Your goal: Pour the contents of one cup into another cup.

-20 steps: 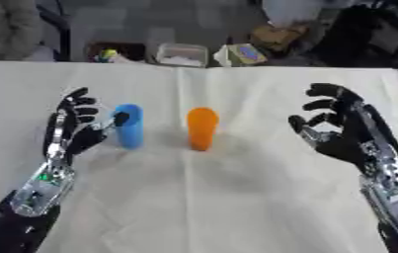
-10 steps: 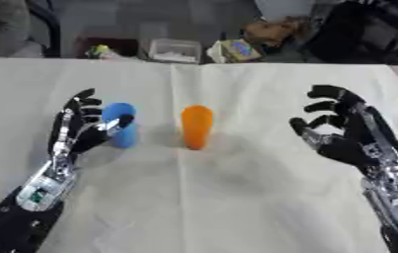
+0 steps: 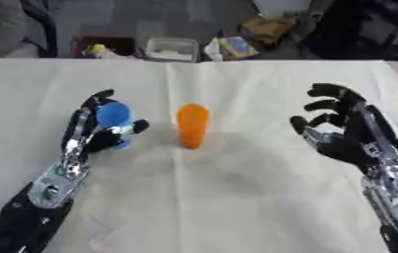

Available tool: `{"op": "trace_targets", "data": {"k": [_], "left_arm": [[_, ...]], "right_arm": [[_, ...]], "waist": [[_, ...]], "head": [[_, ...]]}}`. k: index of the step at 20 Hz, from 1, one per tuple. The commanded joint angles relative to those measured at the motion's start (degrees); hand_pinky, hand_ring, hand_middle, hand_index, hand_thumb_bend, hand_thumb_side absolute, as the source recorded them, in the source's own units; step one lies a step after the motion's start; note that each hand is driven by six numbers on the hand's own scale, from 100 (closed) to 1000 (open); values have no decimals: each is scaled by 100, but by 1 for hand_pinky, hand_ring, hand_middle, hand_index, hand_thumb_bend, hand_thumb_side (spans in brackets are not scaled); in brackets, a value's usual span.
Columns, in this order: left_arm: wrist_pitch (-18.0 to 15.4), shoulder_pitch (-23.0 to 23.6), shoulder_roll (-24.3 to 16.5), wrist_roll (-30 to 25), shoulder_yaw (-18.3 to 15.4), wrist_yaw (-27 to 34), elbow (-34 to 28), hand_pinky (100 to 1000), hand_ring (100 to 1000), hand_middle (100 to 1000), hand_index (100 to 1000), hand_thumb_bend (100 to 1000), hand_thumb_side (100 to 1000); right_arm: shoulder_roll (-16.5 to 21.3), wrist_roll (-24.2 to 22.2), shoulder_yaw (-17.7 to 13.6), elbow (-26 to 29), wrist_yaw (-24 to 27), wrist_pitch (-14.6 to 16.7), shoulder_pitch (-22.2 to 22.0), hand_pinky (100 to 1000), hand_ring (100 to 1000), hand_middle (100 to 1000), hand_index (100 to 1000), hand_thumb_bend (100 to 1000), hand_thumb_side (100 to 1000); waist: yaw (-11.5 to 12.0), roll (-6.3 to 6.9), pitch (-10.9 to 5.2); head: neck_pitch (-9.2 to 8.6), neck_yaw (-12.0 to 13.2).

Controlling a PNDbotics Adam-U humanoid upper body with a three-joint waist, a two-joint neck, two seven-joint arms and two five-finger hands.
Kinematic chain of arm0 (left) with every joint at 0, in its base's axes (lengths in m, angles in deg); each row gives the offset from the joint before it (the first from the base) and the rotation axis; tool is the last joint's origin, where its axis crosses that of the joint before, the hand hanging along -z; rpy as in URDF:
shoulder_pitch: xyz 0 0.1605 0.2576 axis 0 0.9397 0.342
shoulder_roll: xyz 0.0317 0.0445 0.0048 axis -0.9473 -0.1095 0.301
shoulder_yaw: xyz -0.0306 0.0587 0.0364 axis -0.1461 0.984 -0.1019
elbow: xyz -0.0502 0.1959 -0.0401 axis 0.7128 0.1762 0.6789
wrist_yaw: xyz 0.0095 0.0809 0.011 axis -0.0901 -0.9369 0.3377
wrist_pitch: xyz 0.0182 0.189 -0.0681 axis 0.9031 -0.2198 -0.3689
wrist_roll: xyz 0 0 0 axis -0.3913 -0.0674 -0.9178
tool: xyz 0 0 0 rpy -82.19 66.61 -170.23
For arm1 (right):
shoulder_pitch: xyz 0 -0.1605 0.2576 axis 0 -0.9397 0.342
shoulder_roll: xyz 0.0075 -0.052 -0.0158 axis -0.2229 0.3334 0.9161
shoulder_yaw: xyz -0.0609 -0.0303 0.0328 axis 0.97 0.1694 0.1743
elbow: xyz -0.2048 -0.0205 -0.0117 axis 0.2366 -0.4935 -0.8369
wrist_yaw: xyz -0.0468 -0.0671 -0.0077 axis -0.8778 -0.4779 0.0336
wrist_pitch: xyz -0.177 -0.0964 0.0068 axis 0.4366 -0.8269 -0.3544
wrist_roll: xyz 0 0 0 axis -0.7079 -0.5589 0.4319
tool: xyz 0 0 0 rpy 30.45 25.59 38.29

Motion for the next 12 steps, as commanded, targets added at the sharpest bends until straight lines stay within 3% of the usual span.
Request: {"op": "trace_targets", "data": {"k": [1, 12], "left_arm": [[19, -136, -26, -47, -9, -76, -31, 714, 642, 633, 848, 1000, 355], [35, -103, 18, -90, 1, -101, 7, 636, 557, 539, 801, 1000, 241]], "right_arm": [[72, -20, -14, 139, 22, 6, 77, 505, 681, 728, 808, 461, 179], [70, -18, -23, 124, 31, 10, 74, 503, 680, 728, 808, 449, 185]], "waist": [[-18, 11, -97], [-12, 23, -93]], "head": [[-79, 0], [-96, -6]]}}
